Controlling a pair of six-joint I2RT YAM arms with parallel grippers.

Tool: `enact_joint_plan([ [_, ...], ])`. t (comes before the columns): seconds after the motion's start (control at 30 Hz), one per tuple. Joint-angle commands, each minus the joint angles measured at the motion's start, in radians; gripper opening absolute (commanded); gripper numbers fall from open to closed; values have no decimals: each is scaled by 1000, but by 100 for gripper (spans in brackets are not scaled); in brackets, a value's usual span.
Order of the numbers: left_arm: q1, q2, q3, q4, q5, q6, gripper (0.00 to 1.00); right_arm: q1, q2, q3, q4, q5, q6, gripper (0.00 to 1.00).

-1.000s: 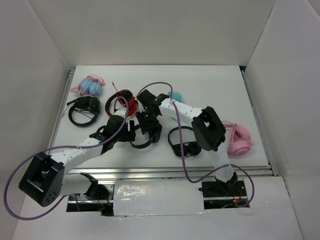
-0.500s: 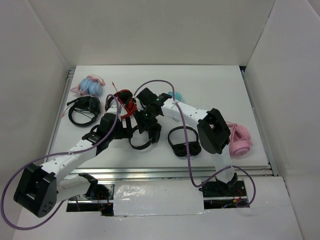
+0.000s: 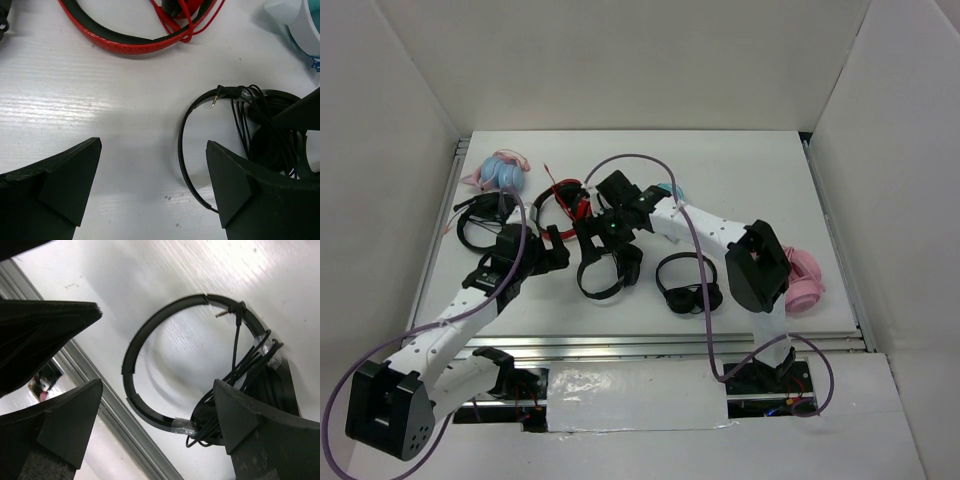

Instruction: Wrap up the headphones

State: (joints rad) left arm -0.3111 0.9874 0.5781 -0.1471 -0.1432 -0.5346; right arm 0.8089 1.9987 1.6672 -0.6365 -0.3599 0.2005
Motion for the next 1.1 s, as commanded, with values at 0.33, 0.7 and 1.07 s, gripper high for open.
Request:
enact_joint_plan([
  [0.33, 105, -75, 245, -305, -134, -209, 99, -218, -478, -260, 303, 12, 128, 100],
  [0.7, 161, -93, 445, -520, -208, -237, 99, -490, -1035, -612, 133, 602, 200, 100],
  [1.07, 193, -158, 467, -548, -246, -215, 99, -605, -1302, -739, 150, 630, 209, 100],
])
